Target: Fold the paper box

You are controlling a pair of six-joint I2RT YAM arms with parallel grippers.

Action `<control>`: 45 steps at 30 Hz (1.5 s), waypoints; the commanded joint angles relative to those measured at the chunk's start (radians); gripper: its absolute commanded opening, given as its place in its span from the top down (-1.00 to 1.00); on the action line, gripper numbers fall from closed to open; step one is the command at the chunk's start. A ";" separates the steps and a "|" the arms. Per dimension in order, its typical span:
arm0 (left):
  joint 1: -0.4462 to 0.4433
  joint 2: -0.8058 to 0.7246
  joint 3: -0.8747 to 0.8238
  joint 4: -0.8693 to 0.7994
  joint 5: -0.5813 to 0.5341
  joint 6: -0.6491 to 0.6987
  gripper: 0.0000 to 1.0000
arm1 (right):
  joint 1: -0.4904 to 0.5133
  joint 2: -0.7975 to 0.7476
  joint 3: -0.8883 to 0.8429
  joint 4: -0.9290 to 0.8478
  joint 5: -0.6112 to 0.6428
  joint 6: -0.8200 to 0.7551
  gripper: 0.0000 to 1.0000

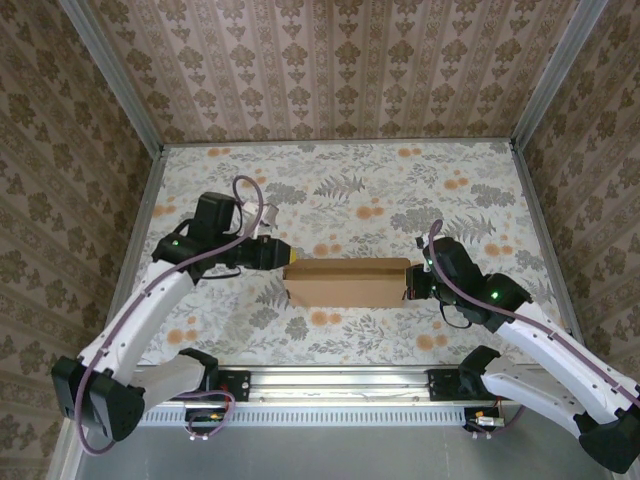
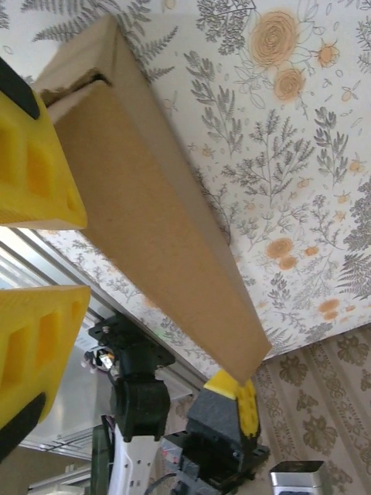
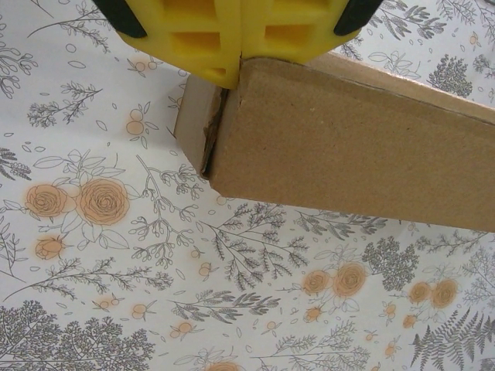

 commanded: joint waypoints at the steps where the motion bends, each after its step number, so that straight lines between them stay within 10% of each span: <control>1: -0.039 0.042 0.011 0.057 0.029 -0.013 0.54 | 0.009 0.008 -0.034 -0.081 -0.006 -0.006 0.98; 19: -0.082 -0.030 -0.218 0.109 -0.062 -0.044 0.64 | -0.002 -0.073 0.139 -0.159 -0.095 0.020 0.40; 32: -0.092 -0.020 -0.232 0.099 -0.095 -0.014 0.65 | -0.154 0.142 0.189 0.006 -0.387 -0.077 0.95; 45: -0.109 -0.010 -0.250 0.084 -0.134 0.026 0.67 | -0.206 0.103 -0.042 0.055 -0.449 -0.053 1.00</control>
